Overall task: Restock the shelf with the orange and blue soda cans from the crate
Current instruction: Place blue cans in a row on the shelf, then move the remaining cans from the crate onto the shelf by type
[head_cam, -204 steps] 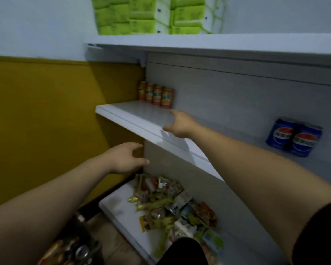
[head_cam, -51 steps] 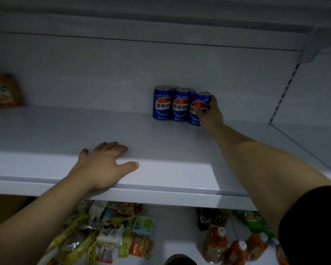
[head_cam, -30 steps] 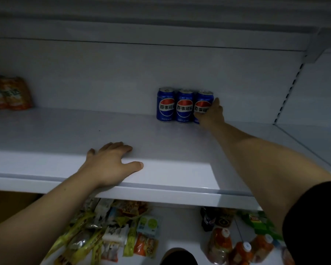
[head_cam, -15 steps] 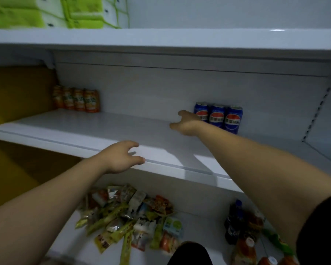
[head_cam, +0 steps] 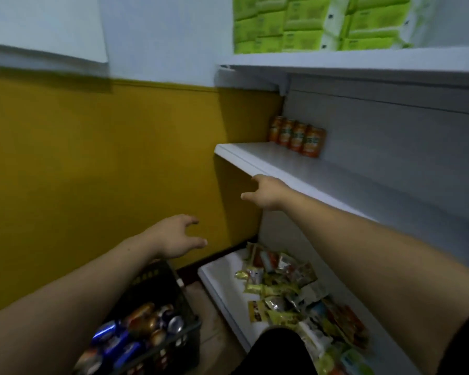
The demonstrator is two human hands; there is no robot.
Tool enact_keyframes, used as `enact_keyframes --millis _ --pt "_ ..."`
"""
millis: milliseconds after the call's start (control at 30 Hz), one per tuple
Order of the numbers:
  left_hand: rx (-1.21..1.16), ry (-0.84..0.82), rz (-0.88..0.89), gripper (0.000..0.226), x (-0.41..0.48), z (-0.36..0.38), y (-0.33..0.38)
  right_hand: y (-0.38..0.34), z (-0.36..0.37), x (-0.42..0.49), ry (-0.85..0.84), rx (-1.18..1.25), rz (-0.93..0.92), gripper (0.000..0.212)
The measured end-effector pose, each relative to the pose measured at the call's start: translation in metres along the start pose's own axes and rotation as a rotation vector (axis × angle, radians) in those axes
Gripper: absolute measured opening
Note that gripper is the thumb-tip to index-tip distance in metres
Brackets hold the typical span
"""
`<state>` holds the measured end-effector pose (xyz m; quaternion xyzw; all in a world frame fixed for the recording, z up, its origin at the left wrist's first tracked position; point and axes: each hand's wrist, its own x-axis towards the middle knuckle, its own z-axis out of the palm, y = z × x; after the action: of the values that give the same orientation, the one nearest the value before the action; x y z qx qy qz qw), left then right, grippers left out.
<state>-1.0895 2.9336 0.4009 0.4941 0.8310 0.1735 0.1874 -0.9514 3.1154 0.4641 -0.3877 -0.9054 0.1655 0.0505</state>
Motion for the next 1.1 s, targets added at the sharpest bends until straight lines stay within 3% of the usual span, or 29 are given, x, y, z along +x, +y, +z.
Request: enact_keyframes --millis 200,433,733,1100 --pt "-0.109 -0.019 -0.337 0.071 -0.037 0.010 -0.109 -0.080 0.096 0.041 -0.263 -0.037 -0.221 0.074" --pt "-0.255 -0.094 -0.644 0.073 -0.060 0.062 -0.201 -0.135 0.217 0.083 -0.585 -0.043 -0.312 0.075" --pt "-0.480 -0.266 -0.756 0.049 -0.028 0.151 -0.303 -0.132 0.382 0.132 -0.851 -0.037 -0.279 0.072" --pt "-0.633 -0.476 -0.696 0.037 0.078 0.280 -0.375 -0.064 0.550 0.170 -1.052 0.044 0.029 0.038"
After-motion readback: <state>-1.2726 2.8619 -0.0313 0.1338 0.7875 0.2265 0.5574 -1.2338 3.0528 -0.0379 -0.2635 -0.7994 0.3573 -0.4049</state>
